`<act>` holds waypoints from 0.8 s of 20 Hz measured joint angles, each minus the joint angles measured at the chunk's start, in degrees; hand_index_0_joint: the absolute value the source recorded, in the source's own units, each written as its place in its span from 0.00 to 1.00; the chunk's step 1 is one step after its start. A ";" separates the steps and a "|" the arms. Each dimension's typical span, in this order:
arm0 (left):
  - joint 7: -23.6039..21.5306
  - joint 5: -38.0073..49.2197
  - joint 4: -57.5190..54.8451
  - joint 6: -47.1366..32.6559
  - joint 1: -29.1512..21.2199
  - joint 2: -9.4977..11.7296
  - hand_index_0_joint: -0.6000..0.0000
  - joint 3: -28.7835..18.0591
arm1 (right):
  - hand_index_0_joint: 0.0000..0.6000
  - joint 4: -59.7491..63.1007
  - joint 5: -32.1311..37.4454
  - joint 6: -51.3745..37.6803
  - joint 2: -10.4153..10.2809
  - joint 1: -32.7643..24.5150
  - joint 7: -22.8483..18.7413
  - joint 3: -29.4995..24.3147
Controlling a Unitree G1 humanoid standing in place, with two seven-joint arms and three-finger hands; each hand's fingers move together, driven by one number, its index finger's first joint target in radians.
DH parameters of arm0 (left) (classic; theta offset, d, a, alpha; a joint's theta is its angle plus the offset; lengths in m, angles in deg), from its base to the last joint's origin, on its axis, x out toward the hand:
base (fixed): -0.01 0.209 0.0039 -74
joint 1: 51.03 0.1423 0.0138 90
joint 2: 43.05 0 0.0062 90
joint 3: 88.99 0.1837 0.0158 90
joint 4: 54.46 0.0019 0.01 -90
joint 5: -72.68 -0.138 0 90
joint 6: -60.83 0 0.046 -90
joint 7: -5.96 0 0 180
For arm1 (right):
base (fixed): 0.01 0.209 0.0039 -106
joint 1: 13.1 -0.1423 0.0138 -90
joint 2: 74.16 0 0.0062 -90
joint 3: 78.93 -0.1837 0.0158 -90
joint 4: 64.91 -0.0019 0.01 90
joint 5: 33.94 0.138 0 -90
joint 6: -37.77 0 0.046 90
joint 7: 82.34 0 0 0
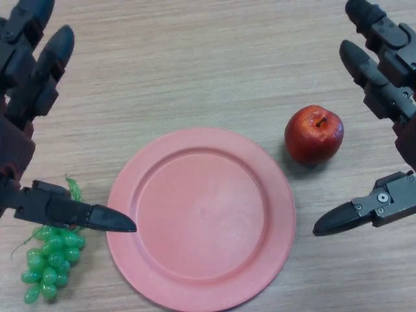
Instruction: Pick up the green grapes and place it on the plate
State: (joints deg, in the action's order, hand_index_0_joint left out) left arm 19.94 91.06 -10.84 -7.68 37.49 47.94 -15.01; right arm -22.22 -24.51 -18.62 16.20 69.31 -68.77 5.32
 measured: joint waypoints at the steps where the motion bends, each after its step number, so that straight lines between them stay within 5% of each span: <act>1: 0.01 0.00 0.00 0.00 0.27 -0.27 1.00 0.36 | 0.00 0.00 0.00 0.00 0.13 -0.14 0.01 -0.02; 9: 3.01 -0.07 -0.03 -3.70 5.30 -2.42 1.00 -0.34 | 0.00 -3.16 -0.24 0.71 -0.54 0.81 -0.61 1.83; 13: 4.75 -8.19 7.14 -16.05 8.58 -4.42 1.00 -1.59 | 0.00 -5.17 -1.44 3.15 -1.47 0.83 -2.01 3.50; 16: 5.62 -16.37 18.61 -26.13 12.42 -6.36 1.00 -6.84 | 0.00 -5.39 -1.50 3.51 -1.47 0.44 -2.13 3.68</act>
State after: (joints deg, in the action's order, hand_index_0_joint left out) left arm 25.56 74.69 7.77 -33.81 49.90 41.58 -21.85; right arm -27.62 -26.01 -15.11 14.72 69.75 -70.90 9.00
